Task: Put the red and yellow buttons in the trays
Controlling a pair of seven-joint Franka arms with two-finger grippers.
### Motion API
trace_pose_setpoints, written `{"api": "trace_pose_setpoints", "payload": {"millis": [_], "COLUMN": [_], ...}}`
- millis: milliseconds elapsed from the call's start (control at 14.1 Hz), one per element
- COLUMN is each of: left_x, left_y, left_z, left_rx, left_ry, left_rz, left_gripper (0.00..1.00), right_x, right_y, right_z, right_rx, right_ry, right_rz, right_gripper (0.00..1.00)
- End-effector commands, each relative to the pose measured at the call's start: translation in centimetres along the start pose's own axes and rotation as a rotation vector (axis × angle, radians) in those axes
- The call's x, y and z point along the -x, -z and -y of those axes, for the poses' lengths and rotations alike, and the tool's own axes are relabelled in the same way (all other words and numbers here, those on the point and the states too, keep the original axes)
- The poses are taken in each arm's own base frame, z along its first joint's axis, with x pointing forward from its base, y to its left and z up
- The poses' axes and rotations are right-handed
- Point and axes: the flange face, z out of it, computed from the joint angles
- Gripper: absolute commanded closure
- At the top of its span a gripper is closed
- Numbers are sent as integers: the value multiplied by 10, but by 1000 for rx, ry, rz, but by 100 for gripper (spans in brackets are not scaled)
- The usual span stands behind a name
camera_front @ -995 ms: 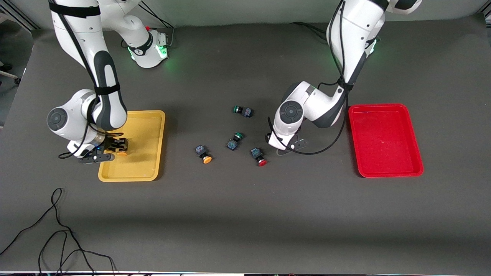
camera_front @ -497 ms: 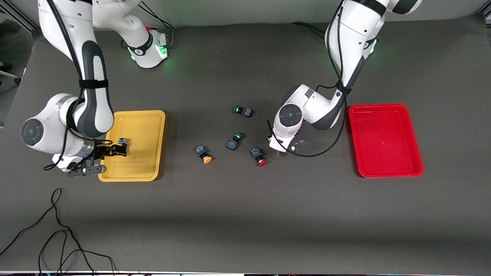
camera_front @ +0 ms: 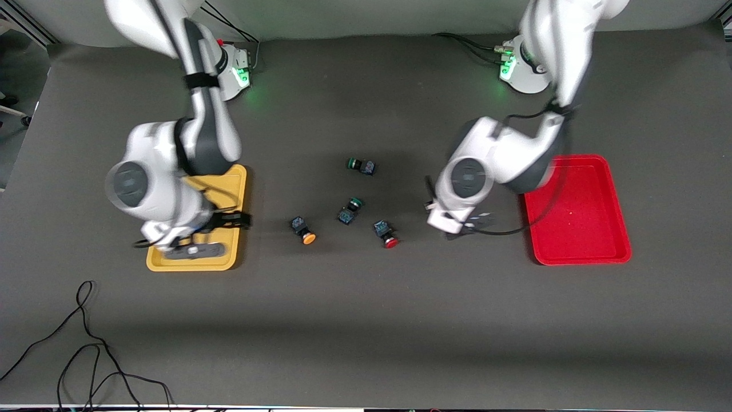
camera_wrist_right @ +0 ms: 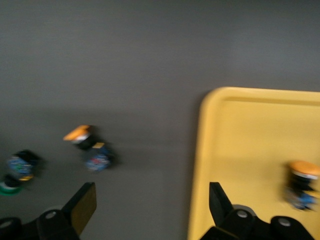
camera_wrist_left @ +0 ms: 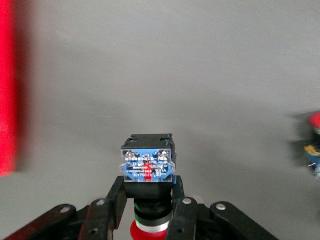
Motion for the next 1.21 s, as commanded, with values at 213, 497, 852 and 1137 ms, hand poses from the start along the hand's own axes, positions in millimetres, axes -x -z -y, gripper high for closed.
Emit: {"api": "trace_pose_setpoints", "payload": {"millis": [213, 497, 852, 1137], "left_x": [-77, -98, -83, -88], "left_y": [27, -45, -126, -99], "left_z": [199, 268, 280, 271], "left_rx": [-46, -18, 22, 19], "left_ry": [-293, -345, -345, -345], "left_rz": [88, 61, 8, 24], "left_gripper": [100, 100, 100, 0], "right_x": [24, 37, 38, 34], "right_y": [-101, -162, -174, -158], "right_z": [78, 102, 98, 99], "right_rx": [-5, 10, 6, -22], "right_ry": [122, 162, 162, 141], "right_rz": [-116, -172, -160, -166], "right_gripper": [0, 0, 69, 91]}}
